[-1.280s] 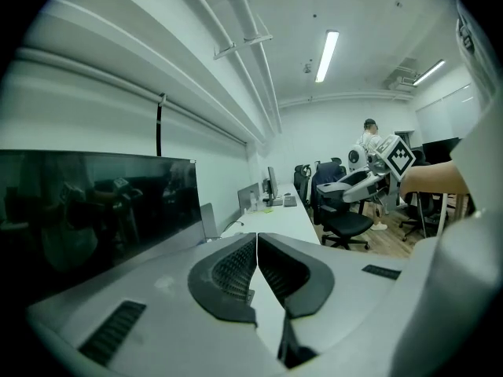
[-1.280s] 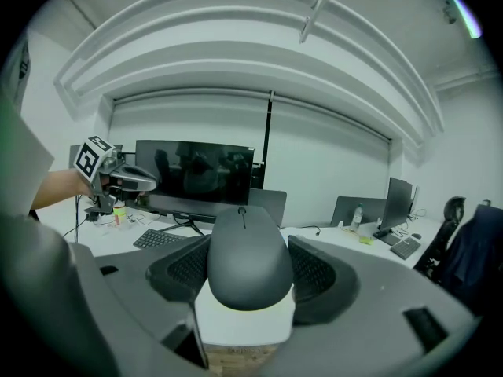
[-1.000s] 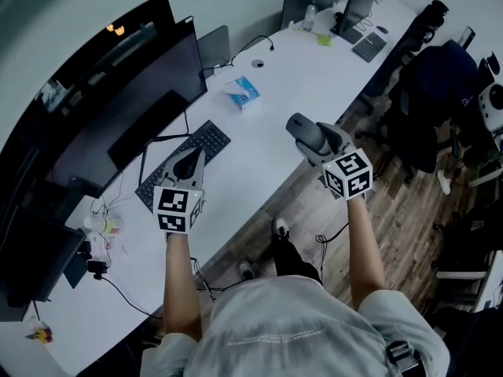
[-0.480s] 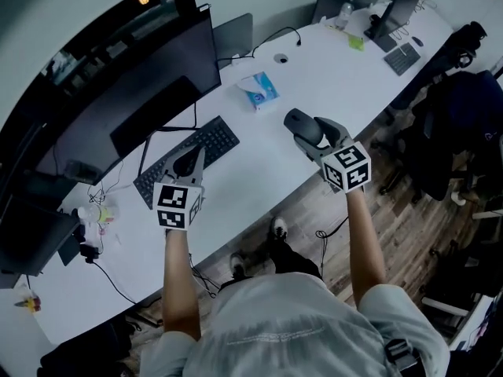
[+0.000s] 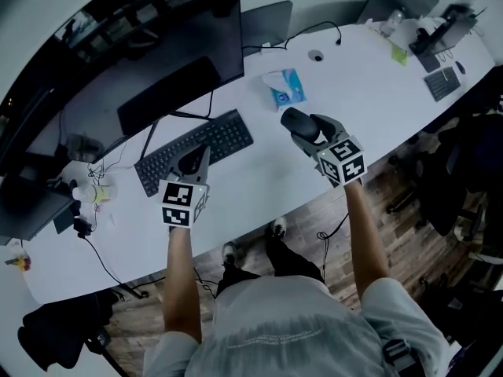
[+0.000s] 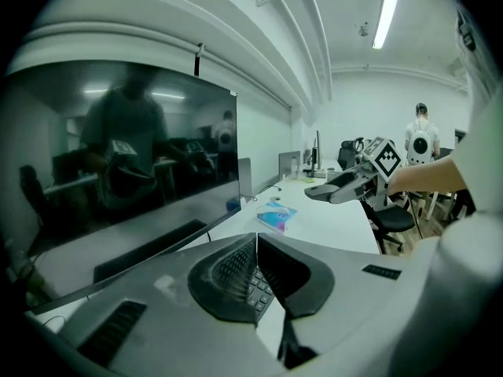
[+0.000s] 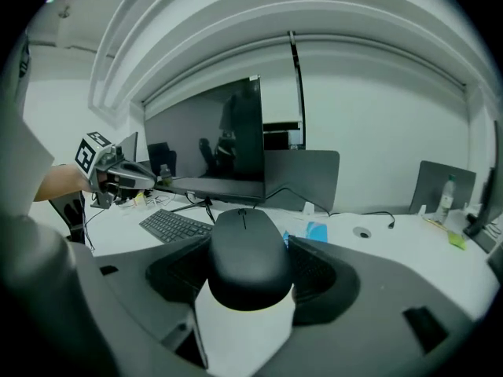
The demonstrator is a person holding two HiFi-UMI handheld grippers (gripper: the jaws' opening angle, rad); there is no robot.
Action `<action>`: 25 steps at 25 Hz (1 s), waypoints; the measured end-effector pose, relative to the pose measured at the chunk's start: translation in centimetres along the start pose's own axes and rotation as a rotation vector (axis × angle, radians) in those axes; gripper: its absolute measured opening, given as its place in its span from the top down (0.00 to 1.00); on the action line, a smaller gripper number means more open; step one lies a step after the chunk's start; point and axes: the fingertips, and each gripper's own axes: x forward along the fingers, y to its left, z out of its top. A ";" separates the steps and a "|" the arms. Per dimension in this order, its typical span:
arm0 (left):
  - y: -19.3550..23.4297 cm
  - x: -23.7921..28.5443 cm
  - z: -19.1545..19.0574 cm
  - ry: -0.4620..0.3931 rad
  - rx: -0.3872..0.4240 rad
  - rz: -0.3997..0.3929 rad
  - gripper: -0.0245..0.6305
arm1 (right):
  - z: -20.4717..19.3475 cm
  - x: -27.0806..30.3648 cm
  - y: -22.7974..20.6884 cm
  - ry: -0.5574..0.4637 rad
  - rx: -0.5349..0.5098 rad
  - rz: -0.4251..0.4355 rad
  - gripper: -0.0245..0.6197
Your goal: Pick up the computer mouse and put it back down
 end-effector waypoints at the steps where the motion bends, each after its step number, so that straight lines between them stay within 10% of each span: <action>1: 0.0 0.4 -0.4 0.009 -0.008 0.008 0.94 | -0.4 1.0 -0.1 0.009 -0.002 0.020 0.50; 12: 0.6 3.0 -4.0 0.093 -0.092 0.099 0.94 | -5.7 10.7 0.2 0.136 -0.022 0.234 0.50; 25: 1.5 3.3 -7.5 0.162 -0.148 0.140 0.94 | -9.3 16.7 1.4 0.274 -0.209 0.296 0.50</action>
